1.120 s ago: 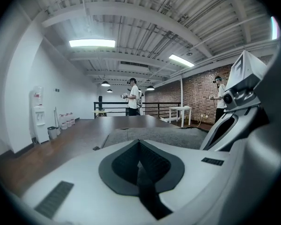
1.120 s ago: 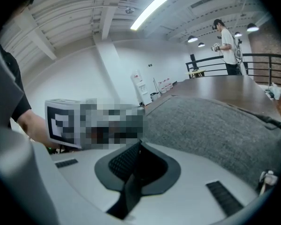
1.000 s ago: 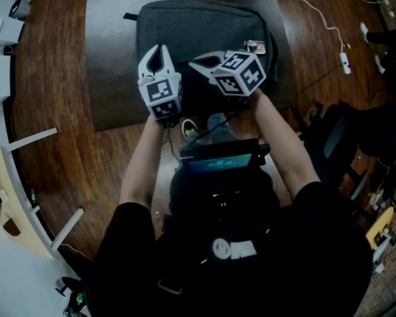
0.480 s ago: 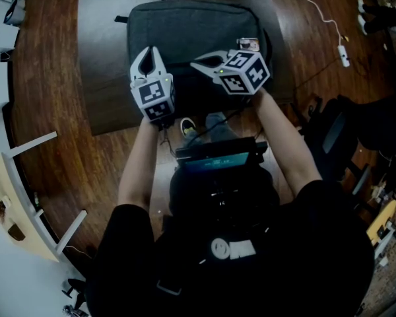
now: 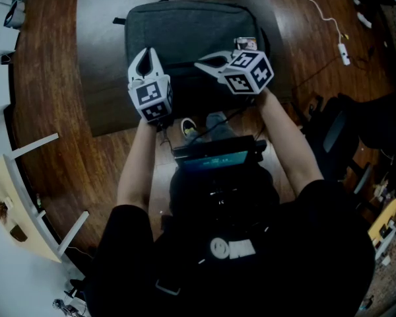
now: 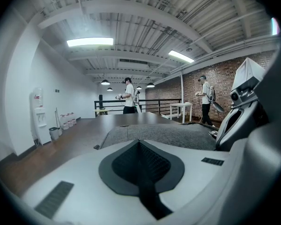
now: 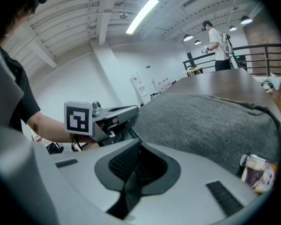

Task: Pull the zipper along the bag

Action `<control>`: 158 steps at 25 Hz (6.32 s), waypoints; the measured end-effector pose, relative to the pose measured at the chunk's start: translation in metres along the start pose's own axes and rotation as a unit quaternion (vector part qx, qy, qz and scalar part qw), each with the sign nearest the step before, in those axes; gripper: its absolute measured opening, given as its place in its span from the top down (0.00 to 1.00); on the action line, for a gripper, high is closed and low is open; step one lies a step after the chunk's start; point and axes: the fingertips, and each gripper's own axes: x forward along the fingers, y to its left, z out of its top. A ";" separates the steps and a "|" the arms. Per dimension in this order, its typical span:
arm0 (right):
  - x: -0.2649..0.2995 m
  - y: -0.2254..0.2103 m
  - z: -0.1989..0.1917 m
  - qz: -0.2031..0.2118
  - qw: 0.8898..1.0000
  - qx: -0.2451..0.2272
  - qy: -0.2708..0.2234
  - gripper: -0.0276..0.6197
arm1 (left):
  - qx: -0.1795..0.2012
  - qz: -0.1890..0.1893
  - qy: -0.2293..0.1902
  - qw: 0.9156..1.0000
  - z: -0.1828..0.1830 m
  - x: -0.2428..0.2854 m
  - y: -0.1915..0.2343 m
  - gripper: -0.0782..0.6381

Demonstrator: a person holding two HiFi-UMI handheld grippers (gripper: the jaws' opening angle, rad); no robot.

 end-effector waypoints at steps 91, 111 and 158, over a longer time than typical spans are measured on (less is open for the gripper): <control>-0.119 0.119 0.043 -0.148 0.935 -0.089 -0.310 0.95 | -0.016 -0.083 -0.096 0.992 0.064 -0.127 -0.091 0.89; -0.213 0.206 -0.076 -0.102 0.936 -0.083 -0.326 0.95 | 0.004 -0.066 -0.119 0.991 0.043 -0.262 -0.212 0.89; -0.193 0.281 -0.088 -0.211 0.921 -0.060 -0.321 0.95 | -0.023 -0.113 -0.153 0.982 0.055 -0.358 -0.187 0.89</control>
